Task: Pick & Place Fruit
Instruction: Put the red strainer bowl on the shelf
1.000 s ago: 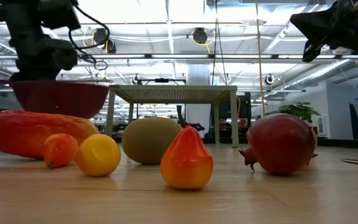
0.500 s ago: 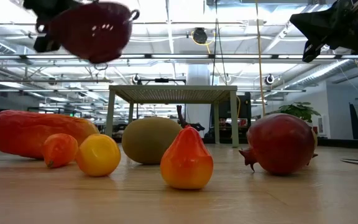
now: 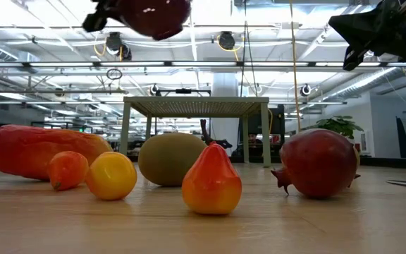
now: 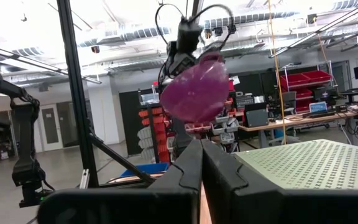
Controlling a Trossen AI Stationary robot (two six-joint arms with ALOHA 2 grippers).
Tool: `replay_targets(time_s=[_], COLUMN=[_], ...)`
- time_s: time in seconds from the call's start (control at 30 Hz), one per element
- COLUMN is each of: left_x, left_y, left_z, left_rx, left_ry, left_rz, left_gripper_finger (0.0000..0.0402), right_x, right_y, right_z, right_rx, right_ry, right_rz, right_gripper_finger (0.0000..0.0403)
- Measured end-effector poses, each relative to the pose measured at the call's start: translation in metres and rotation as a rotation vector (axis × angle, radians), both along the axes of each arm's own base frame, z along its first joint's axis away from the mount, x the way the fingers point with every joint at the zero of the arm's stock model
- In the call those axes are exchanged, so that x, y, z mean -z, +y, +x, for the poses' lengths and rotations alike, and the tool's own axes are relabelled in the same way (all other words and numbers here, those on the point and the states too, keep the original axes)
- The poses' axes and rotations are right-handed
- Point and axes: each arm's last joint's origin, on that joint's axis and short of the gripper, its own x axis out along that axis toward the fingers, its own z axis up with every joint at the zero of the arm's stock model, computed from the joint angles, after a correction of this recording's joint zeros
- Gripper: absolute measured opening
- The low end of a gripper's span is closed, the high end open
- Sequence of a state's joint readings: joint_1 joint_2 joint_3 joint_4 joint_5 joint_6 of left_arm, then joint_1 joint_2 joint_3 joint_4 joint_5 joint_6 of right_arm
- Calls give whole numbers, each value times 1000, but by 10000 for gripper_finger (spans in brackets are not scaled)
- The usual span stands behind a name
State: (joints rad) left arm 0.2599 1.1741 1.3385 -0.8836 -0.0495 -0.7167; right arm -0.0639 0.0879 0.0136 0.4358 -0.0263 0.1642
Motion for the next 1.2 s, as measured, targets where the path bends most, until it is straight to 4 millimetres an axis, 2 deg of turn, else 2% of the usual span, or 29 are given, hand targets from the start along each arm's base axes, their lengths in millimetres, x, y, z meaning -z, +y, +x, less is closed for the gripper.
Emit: replay_targets(time_s=[0.17, 0.37, 0.7, 0.97, 1.2], left_x=[-15, -22, -4, 19, 31], left_y=[22, 52, 107, 145, 164], left_z=[15, 35, 56, 51, 49], left_rx=[-25, -13, -32, -95, -126], left_ry=[85, 117, 218, 295, 323], left_rz=[18, 8, -62, -116, -135], left_gripper_finger=[0, 0, 0, 0, 0], right_x=[0, 0, 0, 0, 1], right_y=[0, 0, 0, 0, 0], right_z=[0, 0, 0, 0, 0], right_rx=[0, 0, 0, 0, 0], right_ry=[0, 0, 1, 5, 7], right_rz=[0, 0, 0, 0, 0], right_gripper_finger=[0, 0, 0, 0, 0])
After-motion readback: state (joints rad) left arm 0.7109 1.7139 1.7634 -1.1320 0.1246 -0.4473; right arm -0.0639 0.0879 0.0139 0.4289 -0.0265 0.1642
